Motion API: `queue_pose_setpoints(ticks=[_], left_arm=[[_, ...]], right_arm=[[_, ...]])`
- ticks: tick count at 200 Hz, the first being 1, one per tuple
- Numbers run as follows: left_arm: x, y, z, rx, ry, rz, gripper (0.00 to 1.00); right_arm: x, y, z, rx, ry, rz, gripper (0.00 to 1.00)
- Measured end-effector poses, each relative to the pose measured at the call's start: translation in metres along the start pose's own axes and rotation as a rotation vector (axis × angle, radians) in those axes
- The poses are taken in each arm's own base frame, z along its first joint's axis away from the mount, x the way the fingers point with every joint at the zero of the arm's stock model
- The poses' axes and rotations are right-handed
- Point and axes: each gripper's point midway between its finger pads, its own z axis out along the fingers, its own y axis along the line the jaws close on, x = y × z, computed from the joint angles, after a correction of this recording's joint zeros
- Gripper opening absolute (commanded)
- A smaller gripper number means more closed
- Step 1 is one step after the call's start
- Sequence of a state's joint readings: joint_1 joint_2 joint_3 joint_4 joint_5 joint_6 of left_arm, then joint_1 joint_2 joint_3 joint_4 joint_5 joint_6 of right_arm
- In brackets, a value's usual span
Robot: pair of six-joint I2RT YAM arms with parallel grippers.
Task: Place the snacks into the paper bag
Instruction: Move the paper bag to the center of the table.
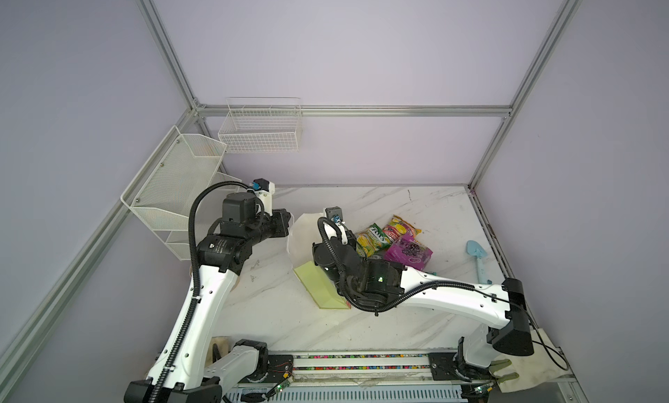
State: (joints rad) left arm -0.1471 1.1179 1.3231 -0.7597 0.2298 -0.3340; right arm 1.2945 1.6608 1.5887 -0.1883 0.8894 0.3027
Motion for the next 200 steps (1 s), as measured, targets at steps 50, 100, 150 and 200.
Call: queue_pose_setpoints(ticks=[50, 100, 150, 200], left_arm=[[-0.020, -0.002, 0.004, -0.007, -0.031, 0.011, 0.00], [-0.045, -0.014, -0.018, 0.015, -0.115, 0.031, 0.00], [-0.046, -0.013, -0.020, 0.004, -0.122, 0.031, 0.00], [-0.046, -0.013, -0.023, 0.000, -0.130, 0.032, 0.00]], right_arm=[[-0.006, -0.004, 0.010, -0.010, -0.002, 0.002, 0.02], [-0.006, 0.003, 0.013, -0.036, 0.001, 0.000, 0.02], [0.011, 0.008, 0.025, -0.034, 0.028, -0.026, 0.03], [0.011, -0.003, 0.033, -0.008, 0.030, -0.014, 0.04]])
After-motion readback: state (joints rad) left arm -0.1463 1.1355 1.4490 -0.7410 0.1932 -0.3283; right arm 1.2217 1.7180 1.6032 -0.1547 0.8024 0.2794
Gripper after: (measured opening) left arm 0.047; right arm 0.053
